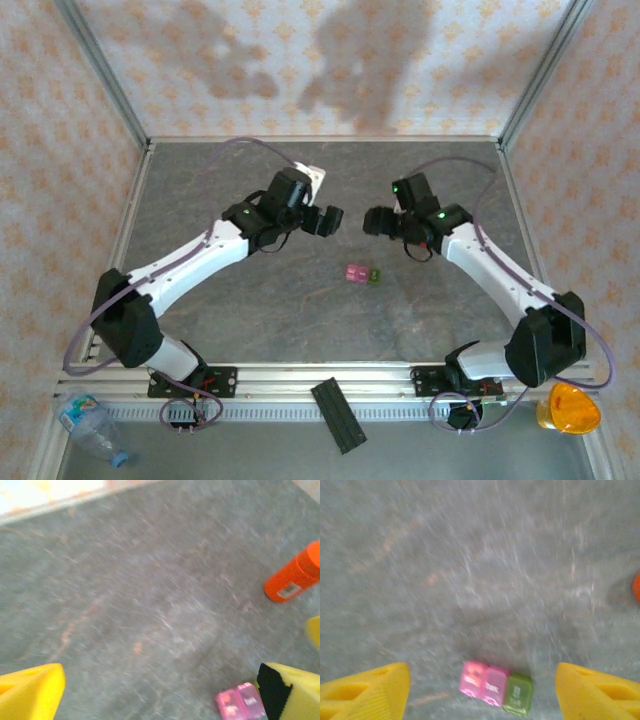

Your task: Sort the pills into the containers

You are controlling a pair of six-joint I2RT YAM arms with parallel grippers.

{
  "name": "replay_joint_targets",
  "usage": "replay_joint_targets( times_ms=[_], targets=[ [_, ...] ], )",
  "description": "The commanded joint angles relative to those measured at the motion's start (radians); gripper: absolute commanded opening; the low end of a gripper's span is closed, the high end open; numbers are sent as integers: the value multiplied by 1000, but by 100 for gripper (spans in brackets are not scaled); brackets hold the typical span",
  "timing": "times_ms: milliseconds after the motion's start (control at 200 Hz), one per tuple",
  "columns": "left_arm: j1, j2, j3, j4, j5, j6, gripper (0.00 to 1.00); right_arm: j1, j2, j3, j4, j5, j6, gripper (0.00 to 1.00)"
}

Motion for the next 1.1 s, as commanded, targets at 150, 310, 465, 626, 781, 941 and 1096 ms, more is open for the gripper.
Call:
replay_joint_targets(
  times_ms=[150,310,465,626,781,941,1096],
  targets=[
    [67,-214,-153,247,-325,147,100,-146,-90,202,-45,185,-21,98],
    [190,-361,-325,458,-342,174,100,-241,-126,216,-2,392,-17,100],
    [340,-456,-465,598,-320,172,100,-362,-145,133,100,520,23,100],
    [481,-474,-598,651,-262,130,100,-418,-147,-36,296,650,-10,100],
    [514,-462,-798,839,-299,208,100,-440,-190,-245,528,719,-78,100],
    [514,-389,-951,1016,-346,222,100,-451,-176,-416,658,750,-149,100],
    [515,-235,-1006,1171,-320,212,100,-451,-138,-594,848,724,-186,100]
  ],
)
